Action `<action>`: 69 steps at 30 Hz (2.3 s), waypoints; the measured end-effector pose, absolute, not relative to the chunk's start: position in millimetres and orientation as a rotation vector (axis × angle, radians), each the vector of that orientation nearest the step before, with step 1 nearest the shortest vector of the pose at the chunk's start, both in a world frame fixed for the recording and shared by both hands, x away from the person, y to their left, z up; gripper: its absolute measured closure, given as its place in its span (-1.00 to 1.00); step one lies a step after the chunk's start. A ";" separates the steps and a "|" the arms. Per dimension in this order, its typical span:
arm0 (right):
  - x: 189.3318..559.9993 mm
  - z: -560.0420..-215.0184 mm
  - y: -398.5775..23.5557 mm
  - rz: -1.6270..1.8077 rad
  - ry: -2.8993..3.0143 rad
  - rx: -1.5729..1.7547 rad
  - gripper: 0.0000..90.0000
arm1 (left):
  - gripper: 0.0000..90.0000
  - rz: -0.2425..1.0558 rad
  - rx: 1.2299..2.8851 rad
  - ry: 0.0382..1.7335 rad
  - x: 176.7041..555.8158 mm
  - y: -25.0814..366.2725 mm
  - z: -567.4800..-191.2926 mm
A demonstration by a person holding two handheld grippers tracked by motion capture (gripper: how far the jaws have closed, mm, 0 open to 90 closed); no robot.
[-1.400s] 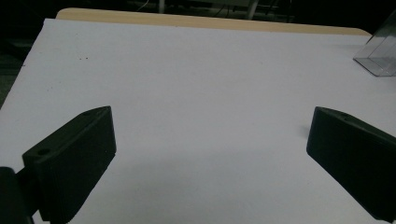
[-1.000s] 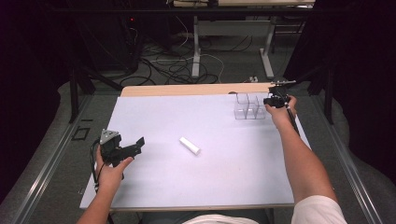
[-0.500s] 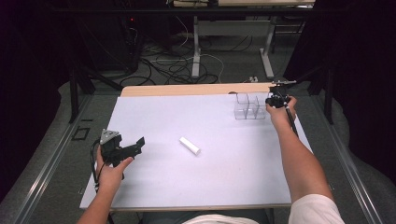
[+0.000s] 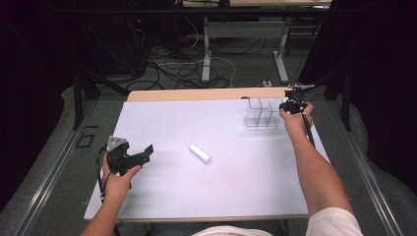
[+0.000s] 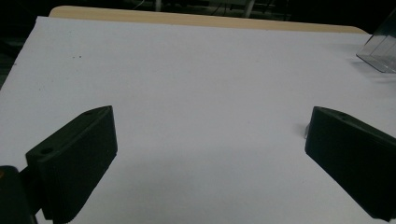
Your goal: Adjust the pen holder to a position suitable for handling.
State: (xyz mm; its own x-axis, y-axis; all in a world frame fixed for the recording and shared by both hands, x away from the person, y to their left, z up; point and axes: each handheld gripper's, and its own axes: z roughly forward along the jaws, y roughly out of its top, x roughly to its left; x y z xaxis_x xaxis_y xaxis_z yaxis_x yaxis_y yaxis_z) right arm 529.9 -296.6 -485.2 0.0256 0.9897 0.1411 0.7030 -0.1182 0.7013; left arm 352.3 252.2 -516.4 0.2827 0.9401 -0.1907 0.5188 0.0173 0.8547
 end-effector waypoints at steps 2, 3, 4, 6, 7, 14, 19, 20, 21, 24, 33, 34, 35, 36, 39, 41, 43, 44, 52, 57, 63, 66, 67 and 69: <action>527.7 -483.8 -296.9 0.857 1.720 1.877 0.96 | -0.95 0.575 1.635 1.360 352.3 251.8 -516.2; 526.3 -482.8 -295.9 0.861 1.723 1.880 0.96 | -0.95 0.576 1.639 1.359 352.3 251.7 -516.0; 524.9 -482.1 -295.0 0.850 1.727 1.881 0.96 | -0.95 0.575 1.639 1.357 352.3 251.4 -515.9; 522.0 -481.5 -292.4 0.840 1.739 1.882 0.96 | -0.95 0.576 1.641 1.357 352.5 251.2 -516.0; 519.2 -481.4 -287.9 0.846 1.742 1.889 0.96 | -0.95 0.576 1.642 1.357 352.5 251.2 -516.0; 510.9 -484.1 -274.7 0.825 1.777 1.865 0.96 | -0.95 0.577 1.643 1.356 352.5 250.4 -516.1; 499.2 -486.3 -264.3 0.810 1.798 1.862 0.96 | -0.95 0.580 1.638 1.352 352.8 250.5 -515.9; 496.8 -486.4 -262.5 0.807 1.799 1.861 0.96 | -0.95 0.581 1.637 1.353 352.8 250.7 -515.8; 496.8 -486.4 -262.5 0.807 1.799 1.861 0.96 | -0.95 0.582 1.636 1.355 352.7 250.9 -515.5; 490.0 -486.0 -258.2 0.811 1.814 1.857 0.96 | -0.95 0.582 1.634 1.356 352.7 251.5 -515.3; 475.1 -485.9 -244.2 0.854 1.851 1.869 0.91 | -0.95 0.581 1.628 1.359 352.9 251.9 -515.3; 473.9 -486.5 -242.6 0.857 1.854 1.864 0.91 | -0.95 0.581 1.628 1.359 352.9 251.9 -515.4; 472.7 -486.9 -241.4 0.862 1.858 1.869 0.91 | -0.95 0.581 1.628 1.359 353.0 251.9 -515.4; 471.7 -487.4 -240.3 0.874 1.860 1.876 0.90 | -0.95 0.582 1.629 1.357 353.0 252.0 -515.3; 468.3 -488.2 -237.4 0.882 1.880 1.881 0.89 | -0.95 0.582 1.627 1.359 352.9 252.0 -515.3; 467.0 -488.6 -236.5 0.894 1.877 1.886 0.88 | -0.95 0.582 1.627 1.360 352.9 252.1 -515.3; 465.9 -488.4 -236.5 0.914 1.890 1.893 0.86 | -0.95 0.583 1.627 1.359 352.9 252.1 -515.1; 465.1 -489.1 -237.0 0.927 1.893 1.885 0.85 | -0.95 0.583 1.627 1.358 352.8 252.1 -515.1; 453.7 -484.5 -240.1 1.070 1.905 1.810 0.58 | -0.95 0.585 1.630 1.360 352.8 252.0 -515.3; 448.4 -481.0 -242.4 1.128 1.886 1.687 0.57 | -0.95 0.587 1.630 1.362 352.7 252.2 -515.5; 444.2 -482.6 -248.0 1.116 1.842 1.630 0.82 | -0.95 0.590 1.642 1.357 352.7 251.1 -515.8; 443.3 -485.7 -250.8 1.112 1.821 1.634 0.94 | -0.94 0.585 1.640 1.364 352.7 250.8 -516.1; 443.2 -487.0 -251.1 1.105 1.816 1.636 0.97 | -0.94 0.588 1.640 1.363 352.9 250.8 -516.3; 443.1 -490.0 -252.3 1.095 1.807 1.636 1.00 | -0.94 0.587 1.643 1.363 352.8 250.8 -516.2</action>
